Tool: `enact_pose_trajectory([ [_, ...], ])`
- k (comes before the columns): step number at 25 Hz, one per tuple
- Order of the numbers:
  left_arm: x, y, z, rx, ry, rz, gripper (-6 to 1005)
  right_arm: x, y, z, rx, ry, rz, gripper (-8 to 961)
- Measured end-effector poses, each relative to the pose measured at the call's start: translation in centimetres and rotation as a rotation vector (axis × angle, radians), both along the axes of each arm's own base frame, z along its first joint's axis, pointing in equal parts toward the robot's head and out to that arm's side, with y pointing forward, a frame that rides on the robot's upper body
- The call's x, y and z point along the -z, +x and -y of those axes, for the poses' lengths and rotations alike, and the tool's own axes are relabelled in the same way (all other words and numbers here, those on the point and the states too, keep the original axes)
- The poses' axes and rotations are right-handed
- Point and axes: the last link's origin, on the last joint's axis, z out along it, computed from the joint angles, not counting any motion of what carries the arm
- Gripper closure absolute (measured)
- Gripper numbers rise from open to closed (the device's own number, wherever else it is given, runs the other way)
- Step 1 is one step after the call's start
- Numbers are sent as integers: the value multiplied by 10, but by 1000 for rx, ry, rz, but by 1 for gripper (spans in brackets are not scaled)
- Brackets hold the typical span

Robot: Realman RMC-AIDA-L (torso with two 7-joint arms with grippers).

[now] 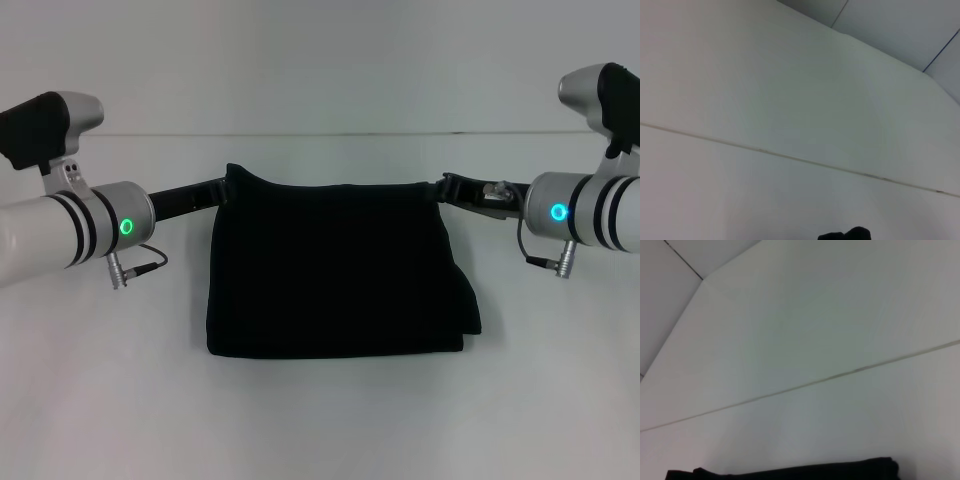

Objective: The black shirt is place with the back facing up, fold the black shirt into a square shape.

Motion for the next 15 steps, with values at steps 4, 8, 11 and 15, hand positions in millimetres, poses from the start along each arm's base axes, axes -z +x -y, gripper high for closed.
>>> enact_pose_trajectory([
  [4, -1, 0, 0, -1, 2, -1, 968, -7, -1, -4, -18, 19, 13, 955],
  [8, -1, -1, -1, -4, 5, -1, 966, -12, -5, -9, -40, 29, 26, 954],
  [11, -2, -2, -1, -6, 8, 1, 965, -12, -7, -10, -49, 28, 27, 955],
  [15, -2, -2, -1, -8, 10, 1, 963, -10, -6, -8, -42, 23, 22, 939],
])
